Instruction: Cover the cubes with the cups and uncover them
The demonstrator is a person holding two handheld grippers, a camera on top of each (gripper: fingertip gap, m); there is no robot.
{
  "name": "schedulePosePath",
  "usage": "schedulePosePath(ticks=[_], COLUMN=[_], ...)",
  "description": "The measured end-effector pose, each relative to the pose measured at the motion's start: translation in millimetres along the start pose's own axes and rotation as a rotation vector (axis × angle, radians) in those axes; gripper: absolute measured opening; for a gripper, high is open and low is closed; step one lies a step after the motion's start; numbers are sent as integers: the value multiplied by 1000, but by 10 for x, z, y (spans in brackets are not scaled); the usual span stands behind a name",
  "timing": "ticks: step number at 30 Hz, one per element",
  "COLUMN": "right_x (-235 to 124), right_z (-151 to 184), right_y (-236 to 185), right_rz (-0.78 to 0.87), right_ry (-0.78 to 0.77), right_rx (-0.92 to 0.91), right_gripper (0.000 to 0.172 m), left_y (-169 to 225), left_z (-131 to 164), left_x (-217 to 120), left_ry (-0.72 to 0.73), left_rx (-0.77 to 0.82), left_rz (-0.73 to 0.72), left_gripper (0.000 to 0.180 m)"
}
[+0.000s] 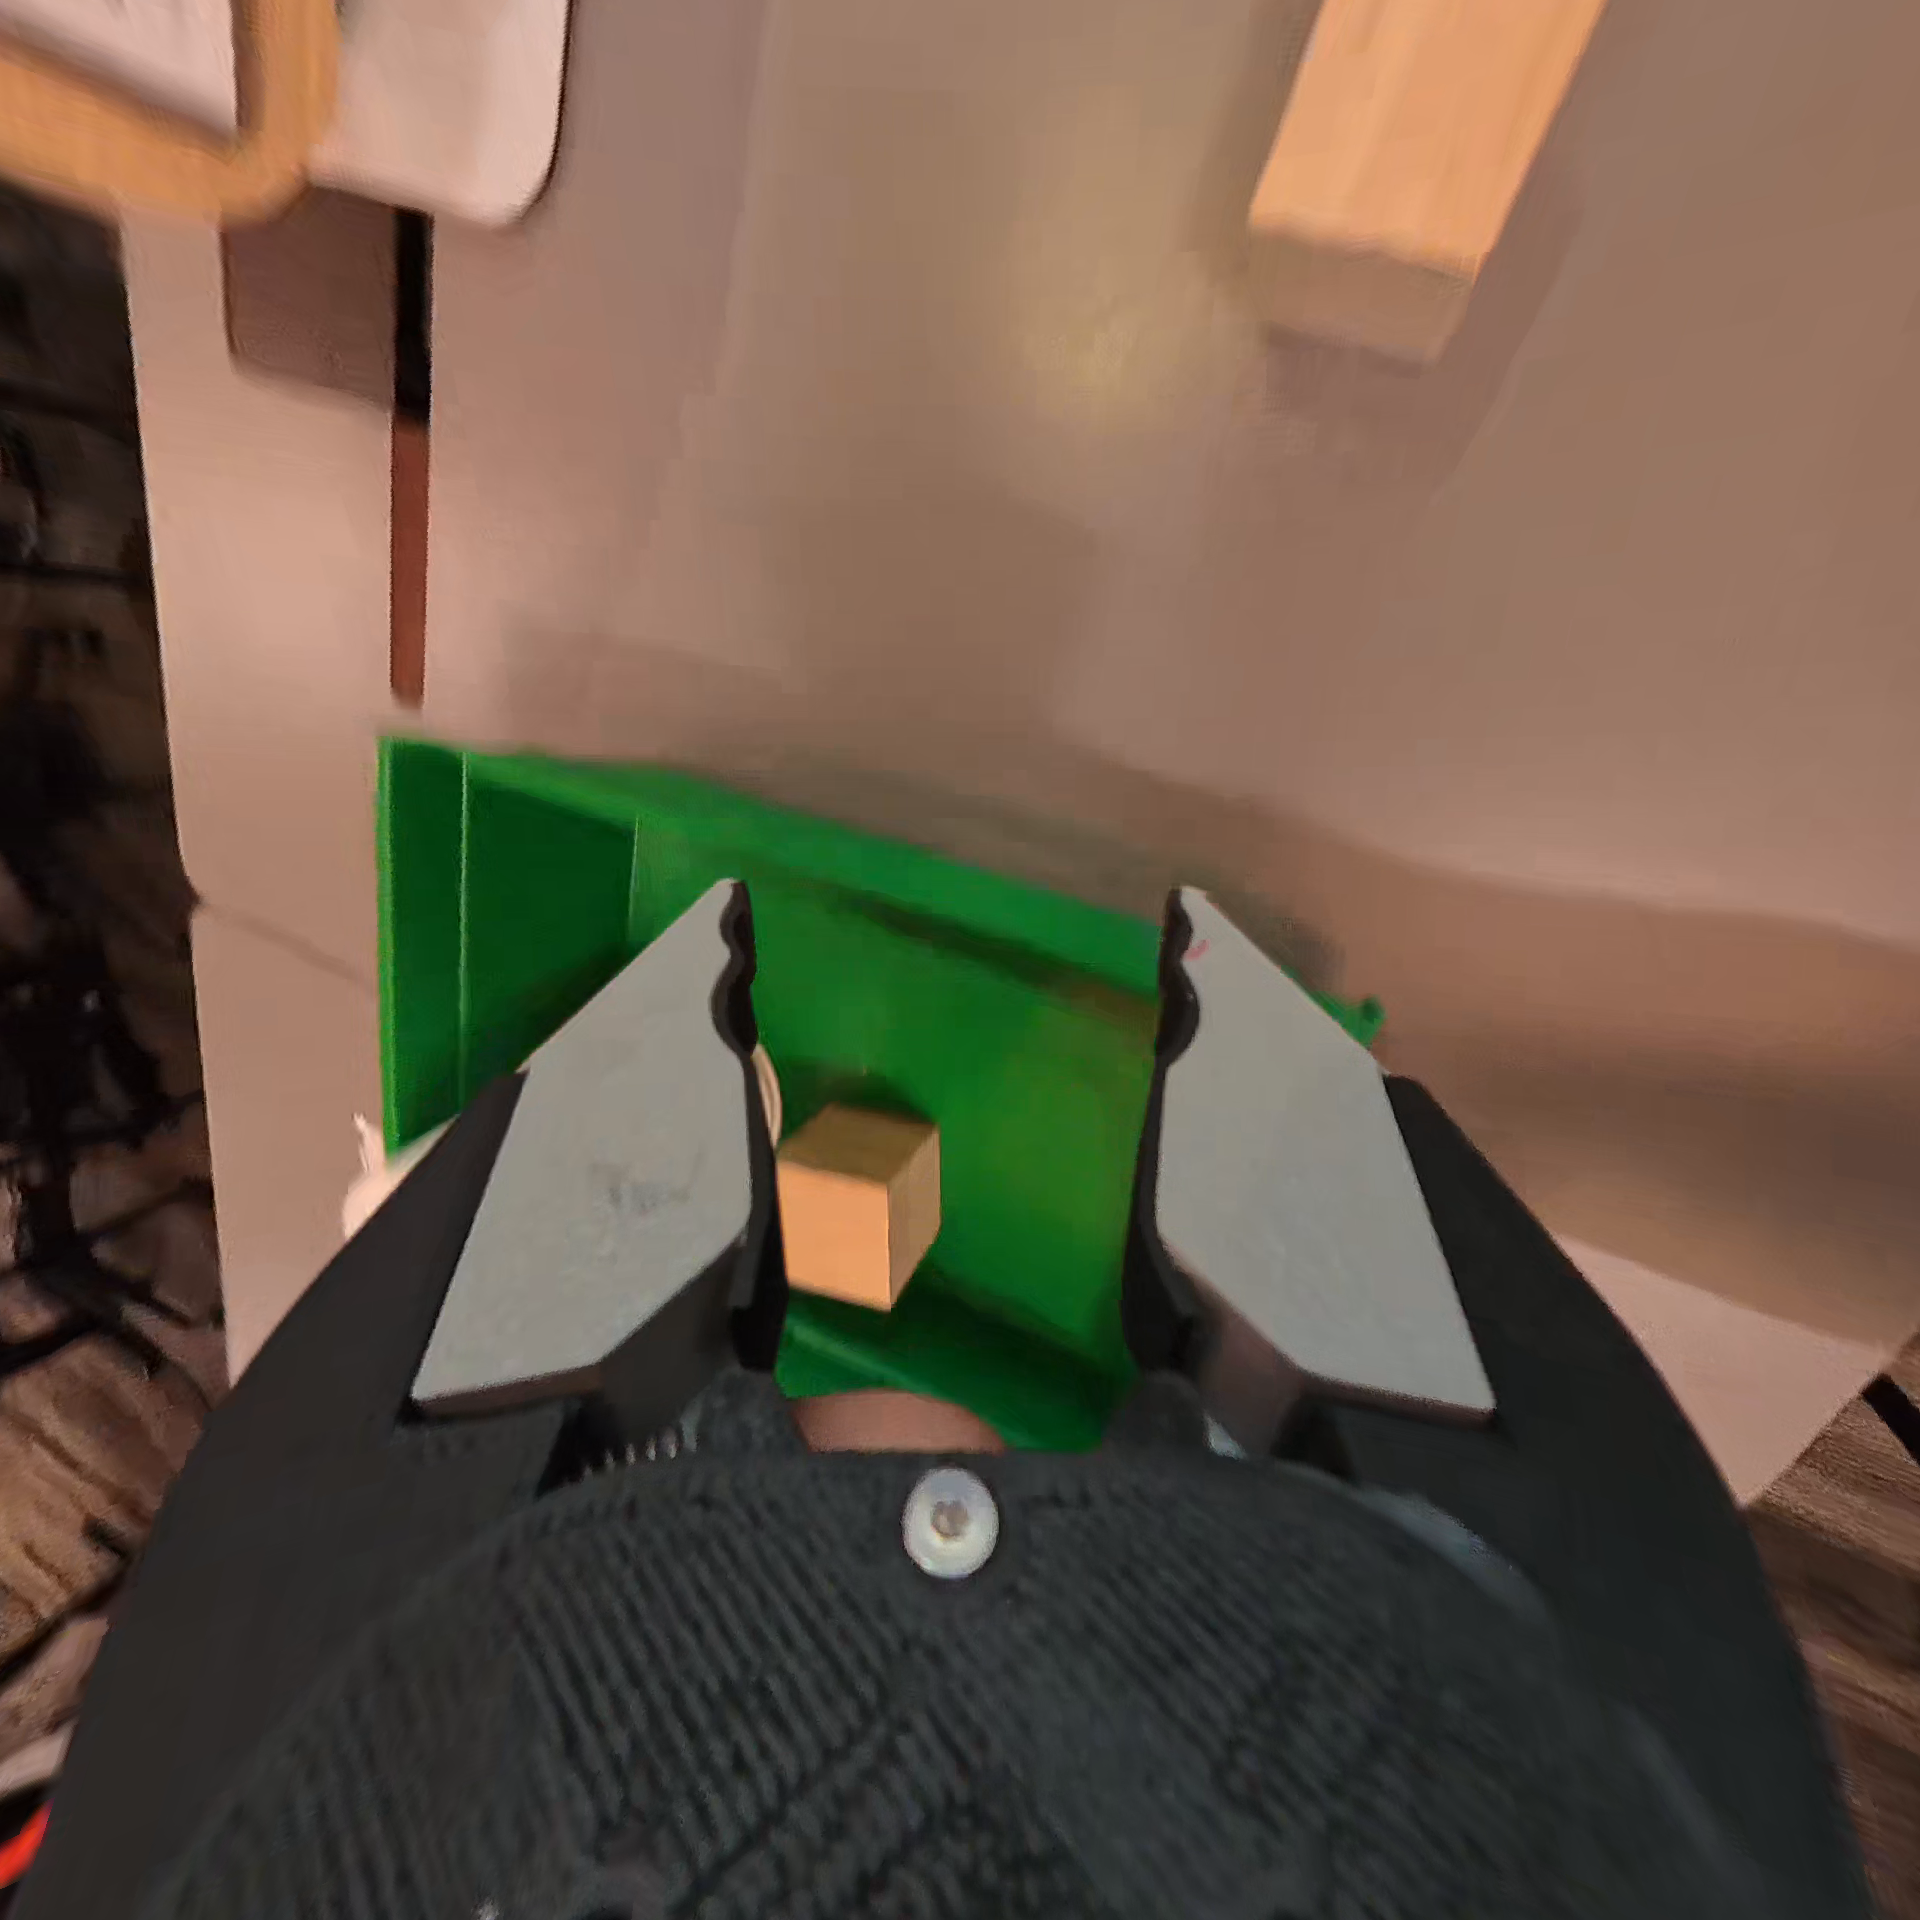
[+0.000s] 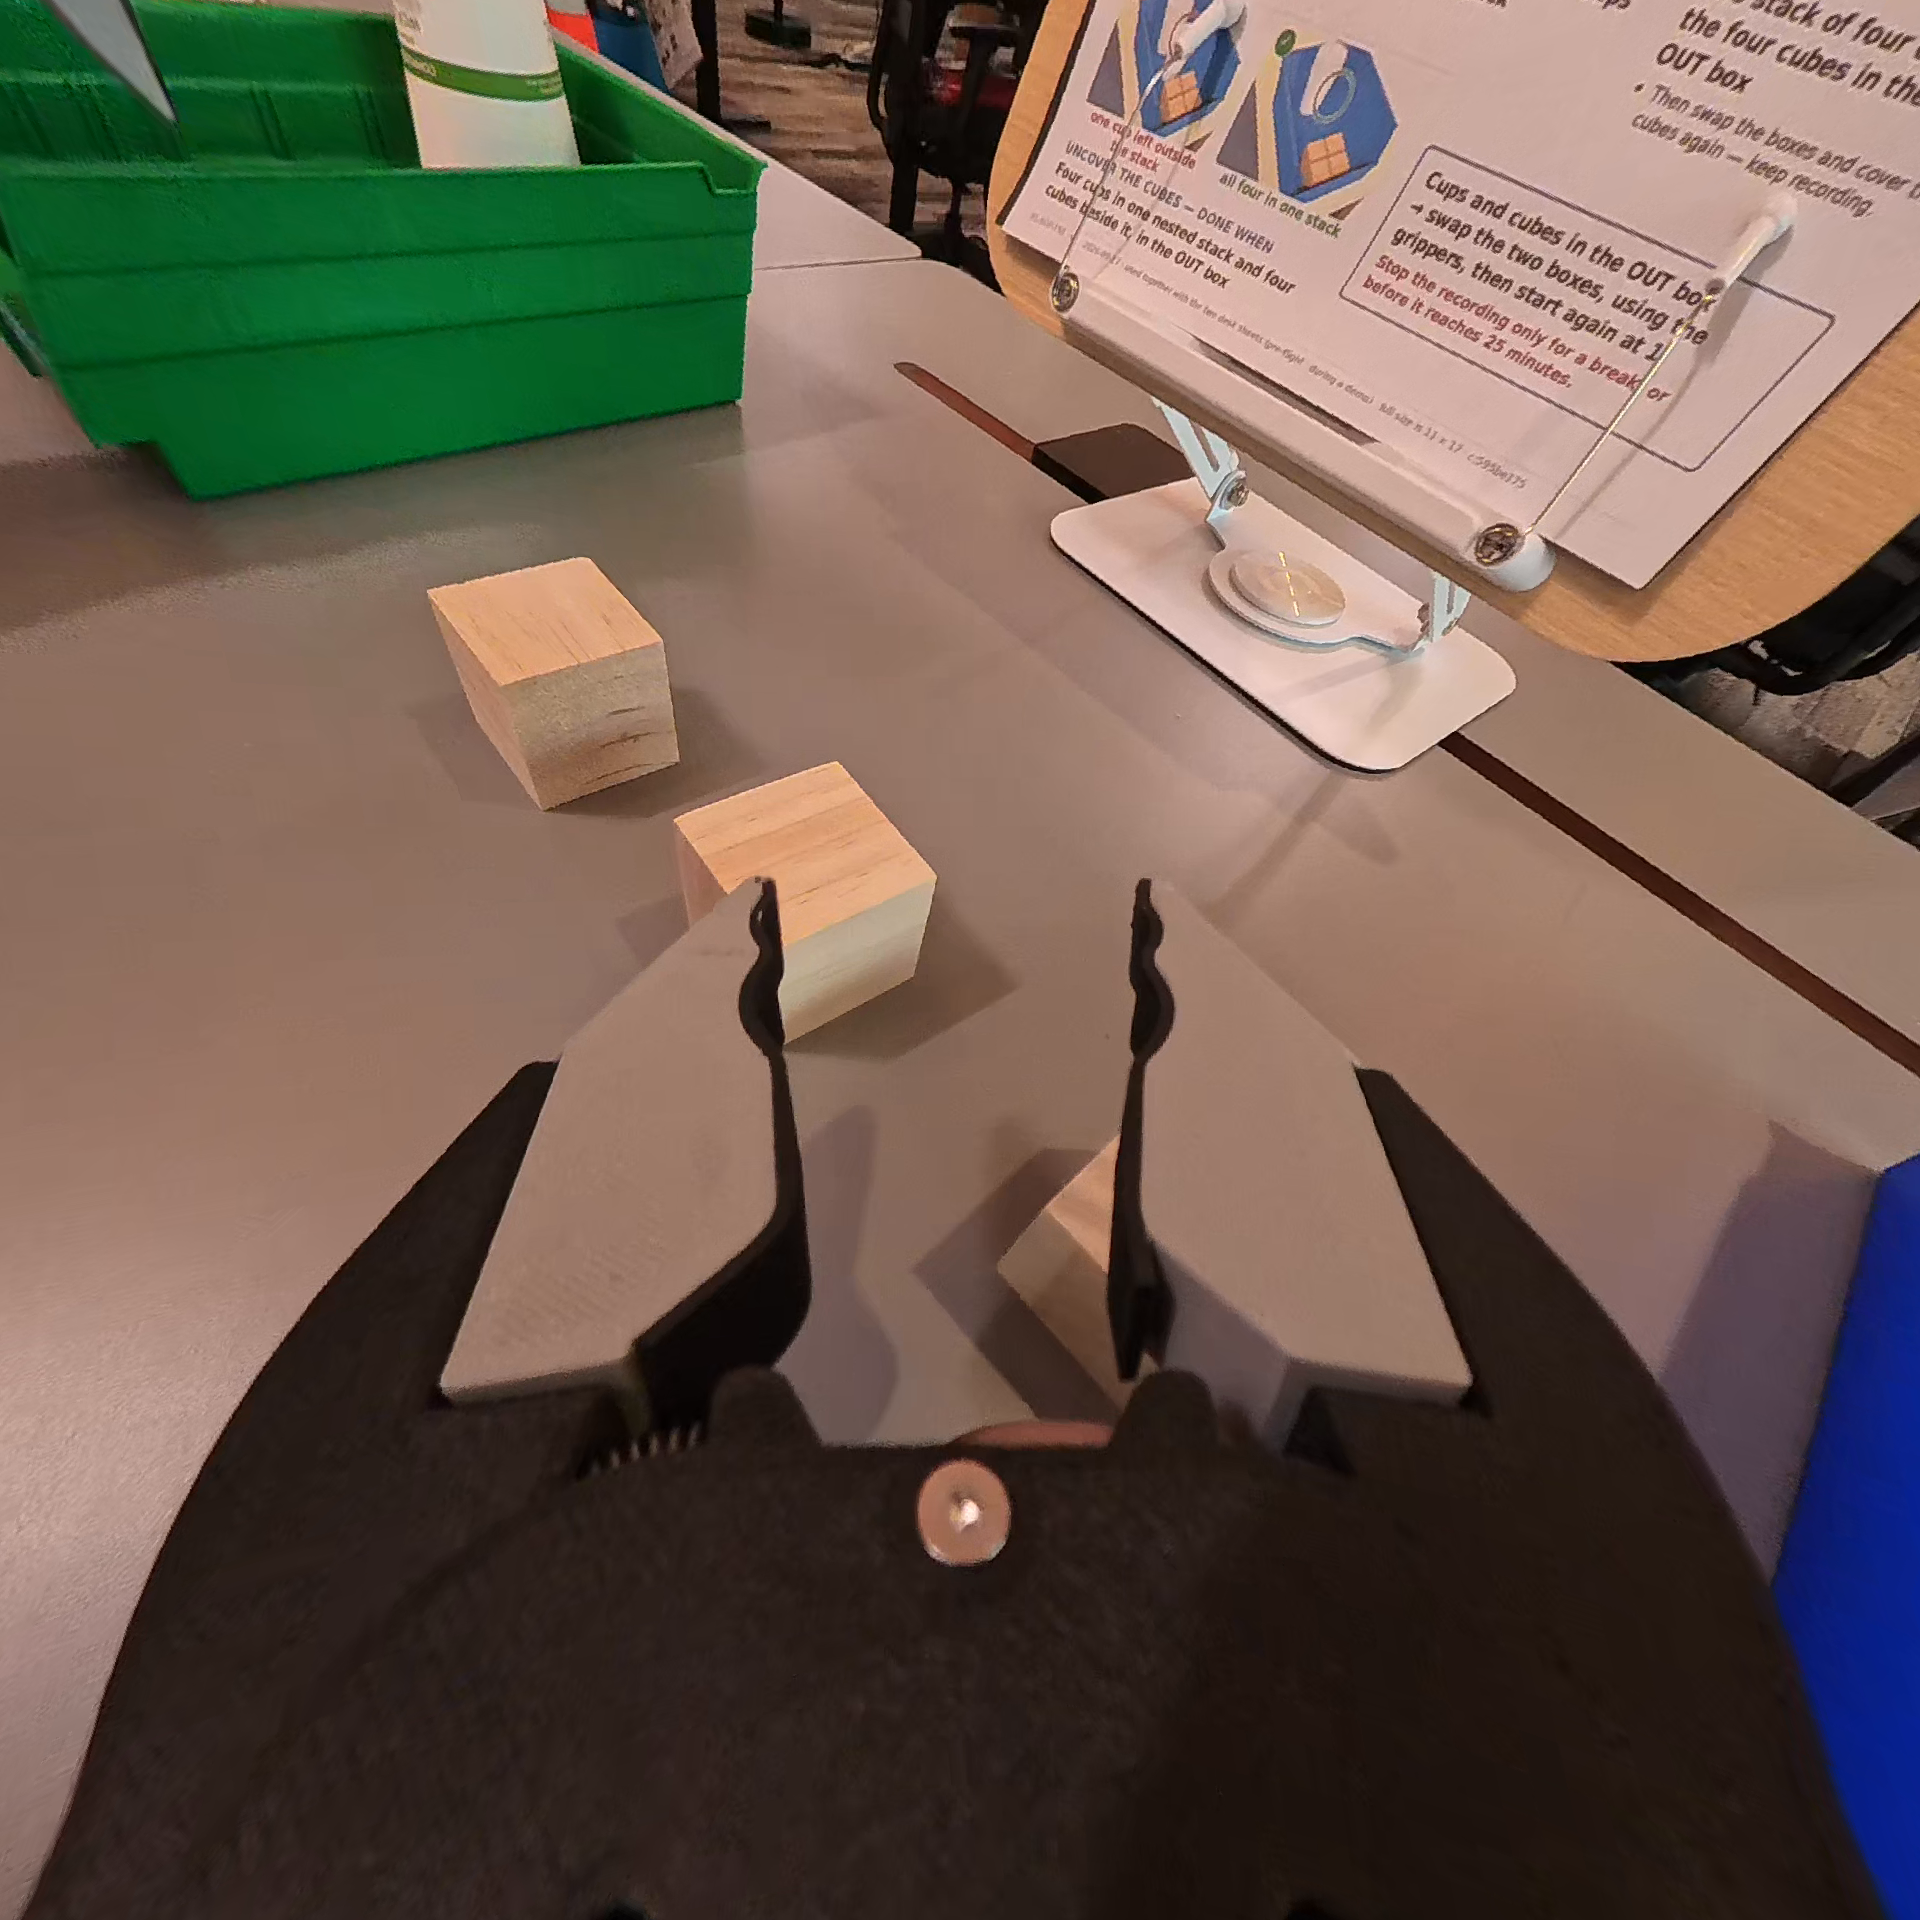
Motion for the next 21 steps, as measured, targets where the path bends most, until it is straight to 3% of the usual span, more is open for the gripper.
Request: schedulePosePath(ticks=[4, 8, 17, 21], right_x=[30, 60, 135, 149], right_z=[18, 42, 86, 91], right_y=[-27, -48, -92, -114], right_rz=[-16, -34, -70, -82], right_ry=[-11, -19, -54, -65], right_rx=[5, 17, 20, 10], right_gripper=[65, 65, 66, 66], left_y=[-229, -433, -699, -709], left_z=[602, 1024, 1433, 1544], left_x=[69, 251, 733, 967], left_ry=[-28, -96, -318, -419], left_rx=[-124, -187, -131, -98], left_rz=[28, 15, 34, 60], left_gripper=[73, 73, 74, 64])
Point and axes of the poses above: each gripper's, where its closed fingertips meet, x out along the fingers, z out of its underside, y = z × x across the jaws, the point moved 8 cm from there along -x, back along the fingers, and after that the axes turned 8 degrees about -x, right-handed, at the moved point
